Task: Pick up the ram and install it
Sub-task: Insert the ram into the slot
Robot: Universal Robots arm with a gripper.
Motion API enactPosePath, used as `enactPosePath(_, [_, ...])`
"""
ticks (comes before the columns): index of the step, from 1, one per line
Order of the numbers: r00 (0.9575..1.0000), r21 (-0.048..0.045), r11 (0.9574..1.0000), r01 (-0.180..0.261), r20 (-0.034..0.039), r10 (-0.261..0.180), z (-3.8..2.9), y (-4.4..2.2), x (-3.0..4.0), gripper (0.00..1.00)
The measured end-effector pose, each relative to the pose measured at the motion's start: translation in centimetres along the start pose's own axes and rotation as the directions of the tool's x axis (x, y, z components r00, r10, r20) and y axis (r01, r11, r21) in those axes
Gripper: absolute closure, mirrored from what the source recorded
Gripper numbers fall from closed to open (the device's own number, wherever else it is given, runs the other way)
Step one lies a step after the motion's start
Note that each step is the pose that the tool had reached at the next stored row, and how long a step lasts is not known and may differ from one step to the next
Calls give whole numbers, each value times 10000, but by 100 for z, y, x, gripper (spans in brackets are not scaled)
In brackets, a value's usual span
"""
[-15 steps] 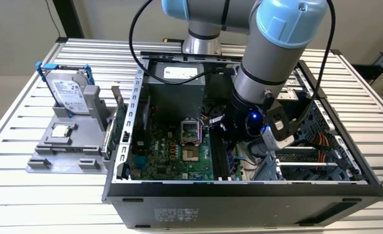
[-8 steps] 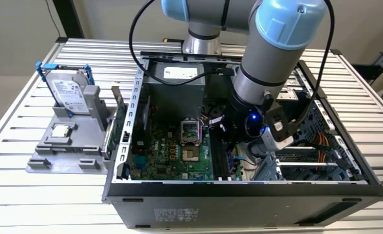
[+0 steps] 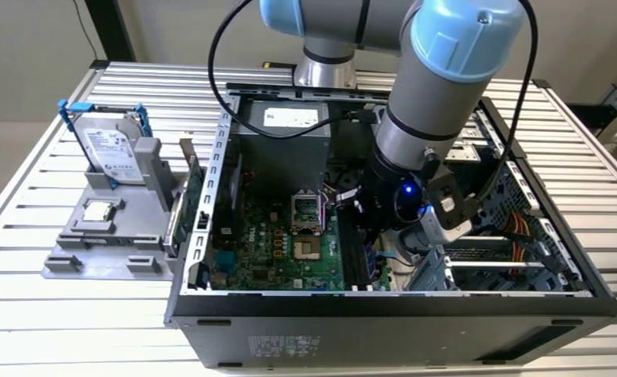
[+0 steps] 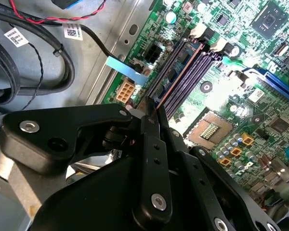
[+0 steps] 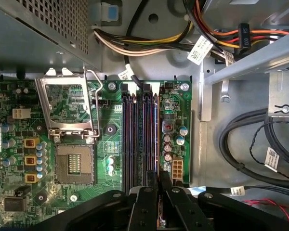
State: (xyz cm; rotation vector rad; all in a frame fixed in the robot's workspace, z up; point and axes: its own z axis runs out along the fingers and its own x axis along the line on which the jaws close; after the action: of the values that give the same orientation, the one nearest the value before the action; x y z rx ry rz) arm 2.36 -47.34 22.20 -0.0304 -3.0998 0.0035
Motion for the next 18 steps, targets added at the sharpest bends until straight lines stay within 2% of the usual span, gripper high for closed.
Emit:
enactPosePath(8, [10000,3,10000,0,-7,0,35,9,-1,100])
enactPosePath(18, [10000,2,10000,0,-33,0,38,9,-1,100])
